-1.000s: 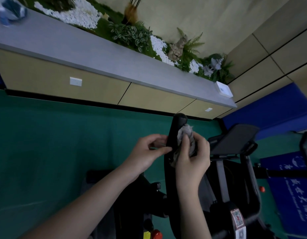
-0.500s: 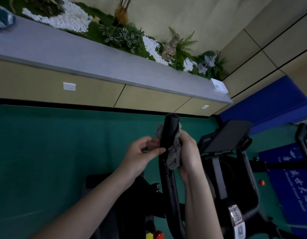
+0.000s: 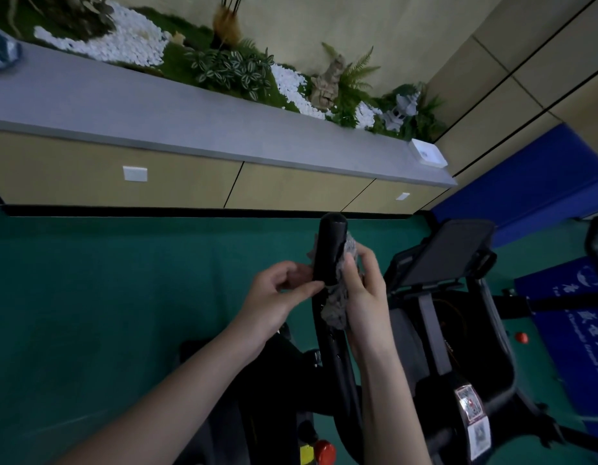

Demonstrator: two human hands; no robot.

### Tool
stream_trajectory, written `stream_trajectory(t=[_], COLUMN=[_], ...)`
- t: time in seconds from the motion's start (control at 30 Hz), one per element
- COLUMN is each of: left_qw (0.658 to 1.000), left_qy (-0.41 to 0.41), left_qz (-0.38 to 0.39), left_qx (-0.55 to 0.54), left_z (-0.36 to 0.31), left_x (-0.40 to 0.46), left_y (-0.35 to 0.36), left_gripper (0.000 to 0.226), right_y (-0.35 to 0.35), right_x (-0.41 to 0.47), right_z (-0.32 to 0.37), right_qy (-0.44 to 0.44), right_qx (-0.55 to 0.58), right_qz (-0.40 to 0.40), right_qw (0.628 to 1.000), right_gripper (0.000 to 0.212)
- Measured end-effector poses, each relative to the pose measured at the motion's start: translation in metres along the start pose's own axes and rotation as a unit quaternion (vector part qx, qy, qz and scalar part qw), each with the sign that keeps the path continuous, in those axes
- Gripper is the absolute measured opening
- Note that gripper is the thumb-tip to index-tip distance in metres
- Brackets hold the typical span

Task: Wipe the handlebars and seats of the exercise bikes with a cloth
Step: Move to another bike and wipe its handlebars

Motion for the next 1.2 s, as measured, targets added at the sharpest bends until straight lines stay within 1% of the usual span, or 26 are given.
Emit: stream_trajectory(t=[0.07, 0.13, 0.2, 0.33, 0.4, 0.47, 0.57, 0.63, 0.7, 0.77, 0.8, 0.87, 0.93, 1.03, 1.1, 1.17, 1.2], left_qw=[1.0, 1.0, 1.0, 1.0, 1.0, 1.0, 1.0, 0.999, 0.998, 0.998, 0.998, 0.997, 0.996, 0.991, 0.987, 0.984, 0.982], left_qy=[-0.006, -0.009, -0.011, -0.02, -0.019, -0.017, -0.021, -0.037, -0.053, -0.053, -0.051, -0.048, -0.044, -0.044, -0.052, -0.062, -0.065], left_qz=[0.005, 0.008, 0.009, 0.012, 0.017, 0.013, 0.008, 0.003, -0.01, -0.02, -0.024, -0.036, -0.044, -0.06, -0.078, -0.091, -0.094], left_qx=[0.002, 0.004, 0.011, 0.021, 0.015, 0.009, 0.006, -0.002, -0.013, -0.021, -0.025, -0.041, -0.07, -0.11, -0.129, -0.143, -0.149], left_z=[0.002, 0.003, 0.004, 0.005, 0.003, 0.003, 0.005, 0.009, 0.013, 0.014, 0.014, 0.014, 0.015, 0.02, 0.024, 0.029, 0.032], left_x=[0.0, 0.0, 0.001, 0.001, 0.001, 0.001, -0.001, -0.003, -0.006, -0.009, -0.01, -0.012, -0.014, -0.017, -0.018, -0.019, -0.02], left_y=[0.0, 0.0, -0.001, 0.0, 0.002, 0.002, 0.001, 0.0, -0.002, -0.002, -0.001, 0.0, 0.003, 0.007, 0.008, 0.009, 0.009], left_gripper=[0.008, 0.011, 0.013, 0.015, 0.014, 0.015, 0.015, 0.016, 0.019, 0.017, 0.015, 0.012, 0.011, 0.011, 0.01, 0.009, 0.008], right_y=[0.0, -0.001, -0.002, 0.001, -0.002, -0.011, -0.023, -0.024, -0.016, 0.001, 0.013, 0.041, 0.067, 0.091, 0.104, 0.112, 0.114], right_x=[-0.007, -0.01, -0.004, 0.003, -0.006, -0.019, -0.037, -0.038, -0.03, -0.018, -0.013, -0.006, 0.0, 0.011, 0.013, 0.009, 0.007], right_z=[-0.003, -0.006, 0.0, 0.013, 0.01, 0.011, 0.039, 0.065, 0.092, 0.114, 0.122, 0.129, 0.126, 0.119, 0.107, 0.088, 0.076], right_qy=[0.0, 0.013, 0.016, -0.011, -0.026, -0.071, -0.185, -0.258, -0.315, -0.36, -0.378, -0.397, -0.386, -0.313, -0.241, -0.172, -0.148], right_qx=[-0.01, -0.015, -0.015, -0.024, -0.05, -0.097, -0.158, -0.184, -0.236, -0.308, -0.338, -0.398, -0.465, -0.555, -0.609, -0.659, -0.686], right_qz=[0.017, 0.018, -0.002, -0.028, -0.041, -0.079, -0.153, -0.147, -0.1, -0.034, 0.011, 0.129, 0.236, 0.347, 0.415, 0.466, 0.479], right_qw=[1.0, 1.0, 1.0, 0.999, 0.998, 0.99, 0.958, 0.937, 0.914, 0.88, 0.862, 0.817, 0.761, 0.688, 0.631, 0.565, 0.528], right_gripper=[0.021, 0.023, 0.023, 0.021, 0.02, 0.018, 0.019, 0.022, 0.019, 0.017, 0.018, 0.019, 0.02, 0.018, 0.015, 0.011, 0.011])
Point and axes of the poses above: each hand's wrist, its own x-axis towards the middle knuckle, its own y-axis out of the palm, z = x × y, the point moved 10 cm from there along x, towards the middle knuckle, and after that the axes turned 10 degrees about y, right-handed, at the moved point
